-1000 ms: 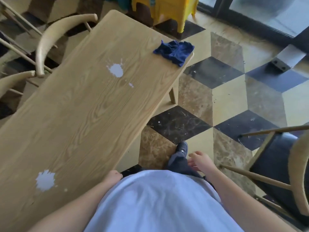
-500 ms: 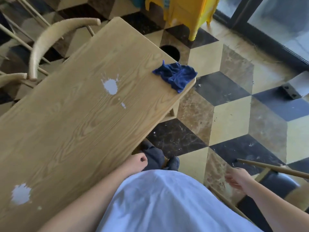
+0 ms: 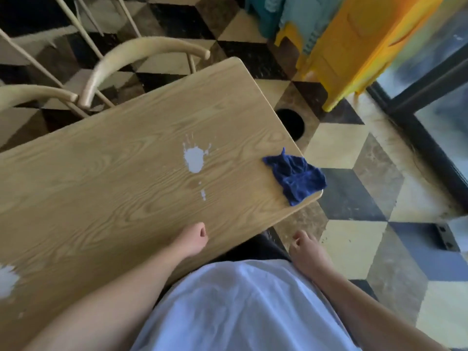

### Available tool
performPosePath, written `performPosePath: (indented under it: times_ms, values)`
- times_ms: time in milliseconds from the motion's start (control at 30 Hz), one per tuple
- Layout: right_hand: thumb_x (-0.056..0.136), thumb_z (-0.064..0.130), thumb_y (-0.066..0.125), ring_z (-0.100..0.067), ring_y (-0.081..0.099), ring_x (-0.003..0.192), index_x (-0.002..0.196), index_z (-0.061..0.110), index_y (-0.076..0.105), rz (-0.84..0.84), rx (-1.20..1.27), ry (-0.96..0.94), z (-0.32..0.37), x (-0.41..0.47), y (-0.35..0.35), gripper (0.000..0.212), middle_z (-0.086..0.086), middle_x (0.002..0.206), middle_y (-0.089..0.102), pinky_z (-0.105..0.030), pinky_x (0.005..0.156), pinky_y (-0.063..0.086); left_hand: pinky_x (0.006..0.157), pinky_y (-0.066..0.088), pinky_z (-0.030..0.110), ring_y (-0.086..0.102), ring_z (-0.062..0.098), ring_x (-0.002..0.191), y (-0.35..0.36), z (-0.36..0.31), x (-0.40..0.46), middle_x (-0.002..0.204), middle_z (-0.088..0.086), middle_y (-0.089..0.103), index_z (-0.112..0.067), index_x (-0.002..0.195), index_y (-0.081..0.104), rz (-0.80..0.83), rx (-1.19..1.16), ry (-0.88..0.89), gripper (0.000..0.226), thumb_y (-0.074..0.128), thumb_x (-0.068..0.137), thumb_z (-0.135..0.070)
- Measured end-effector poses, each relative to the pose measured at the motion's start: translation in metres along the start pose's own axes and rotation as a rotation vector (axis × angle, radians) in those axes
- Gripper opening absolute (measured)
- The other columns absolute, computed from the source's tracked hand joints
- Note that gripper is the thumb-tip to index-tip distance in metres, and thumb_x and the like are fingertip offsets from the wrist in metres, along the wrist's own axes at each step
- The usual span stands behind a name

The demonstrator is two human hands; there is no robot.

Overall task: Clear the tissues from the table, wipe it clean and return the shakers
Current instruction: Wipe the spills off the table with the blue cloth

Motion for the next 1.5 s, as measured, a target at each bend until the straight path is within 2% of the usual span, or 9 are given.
performPosePath:
  times_ms: [133, 267, 400, 567, 833, 1133, 1267, 1367, 1500]
  values:
    - [0.085, 0.023, 0.058, -0.032, 0.048, 0.121, 0.129, 0.017, 0.051, -0.038, -0.343, -0.324, 0.014, 0.054, -0.036, 0.045, -0.006, 0.130, 0.049, -0.042, 0.090, 0.050, 0.107, 0.042, 0.045, 0.044, 0.039, 0.134, 0.026, 0.016, -0.022, 0.147, 0.023, 0.043, -0.016, 0.123, 0.057, -0.080, 0.071, -0.156, 0.037, 0.049, 0.087, -0.022]
    - [0.076, 0.013, 0.062, -0.033, 0.056, 0.102, 0.108, 0.010, 0.061, -0.168, -0.489, -0.722, 0.042, 0.105, -0.077, 0.031, -0.005, 0.112, 0.056, -0.040, 0.077, 0.051, 0.101, 0.045, 0.043, 0.043, 0.035, 0.130, 0.025, -0.012, -0.048, 0.148, 0.014, 0.035, -0.021, 0.140, 0.046, -0.284, -0.025, -0.340, 0.053, 0.053, 0.088, -0.025]
    - [0.079, 0.015, 0.066, -0.029, 0.050, 0.123, 0.121, 0.012, 0.060, -0.172, -0.535, -0.966, 0.058, 0.133, -0.097, 0.043, -0.005, 0.135, 0.056, -0.043, 0.098, 0.047, 0.094, 0.050, 0.045, 0.050, 0.036, 0.122, 0.039, -0.041, -0.055, 0.147, 0.011, 0.031, -0.024, 0.143, 0.038, -0.327, -0.157, -0.459, 0.058, 0.054, 0.087, -0.029]
    - [0.088, 0.018, 0.060, -0.025, 0.034, 0.145, 0.142, 0.013, 0.050, -0.075, -0.528, -1.020, 0.044, 0.163, -0.096, 0.055, -0.005, 0.155, 0.041, -0.043, 0.123, 0.023, 0.109, 0.040, 0.047, 0.032, 0.038, 0.140, 0.049, -0.067, -0.050, 0.159, 0.015, 0.019, -0.023, 0.151, 0.028, -0.327, -0.323, -0.570, 0.071, 0.058, 0.086, -0.025]
    - [0.088, 0.036, 0.063, -0.024, 0.024, 0.150, 0.151, 0.015, 0.041, -0.096, -0.537, -0.983, 0.030, 0.182, -0.096, 0.070, -0.006, 0.160, 0.033, -0.039, 0.126, 0.004, 0.116, 0.032, 0.050, 0.018, 0.033, 0.150, 0.026, -0.102, -0.020, 0.164, 0.010, 0.010, -0.023, 0.156, 0.012, -0.424, -0.420, -0.619, 0.076, 0.056, 0.094, -0.031]
    - [0.090, 0.041, 0.053, -0.026, 0.036, 0.145, 0.147, 0.018, 0.049, -0.234, -0.555, -1.125, 0.088, 0.225, -0.098, 0.061, -0.005, 0.158, 0.038, -0.049, 0.122, 0.022, 0.117, 0.027, 0.054, 0.002, 0.037, 0.153, -0.022, -0.063, 0.017, 0.167, 0.004, -0.005, -0.044, 0.155, 0.006, -0.484, -0.427, -0.644, 0.070, 0.049, 0.100, -0.034]
    - [0.091, 0.044, 0.051, -0.024, 0.028, 0.149, 0.151, 0.019, 0.041, -0.308, -0.588, -1.065, 0.171, 0.267, -0.115, 0.066, -0.004, 0.161, 0.031, -0.047, 0.123, 0.017, 0.122, 0.019, 0.052, -0.002, 0.040, 0.153, -0.063, -0.026, 0.041, 0.165, 0.015, -0.013, -0.045, 0.155, -0.007, -0.387, -0.394, -0.658, 0.111, 0.077, 0.083, -0.041]
    - [0.092, 0.045, 0.048, -0.023, 0.023, 0.151, 0.153, 0.020, 0.036, -0.344, -0.599, -1.048, 0.225, 0.294, -0.126, 0.067, -0.004, 0.163, 0.027, -0.046, 0.124, 0.015, 0.116, 0.032, 0.050, 0.002, 0.041, 0.153, -0.080, -0.002, 0.055, 0.161, 0.010, -0.031, -0.056, 0.146, -0.022, -0.271, -0.433, -0.704, 0.148, 0.095, 0.057, -0.040]
    - [0.094, 0.050, 0.041, -0.020, 0.016, 0.153, 0.156, 0.024, 0.027, -0.387, -0.596, -0.981, 0.301, 0.333, -0.140, 0.068, -0.001, 0.165, 0.020, -0.046, 0.125, 0.013, 0.112, 0.034, 0.062, 0.000, 0.049, 0.150, -0.085, 0.014, 0.063, 0.155, 0.006, -0.042, -0.067, 0.131, -0.035, -0.244, -0.387, -0.701, 0.166, 0.099, 0.035, -0.049]
Point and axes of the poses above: each hand's wrist, its own x-axis towards the middle knuckle, its own y-axis out of the palm, z = x × y, the point moved 2 cm from there along x, towards the middle knuckle
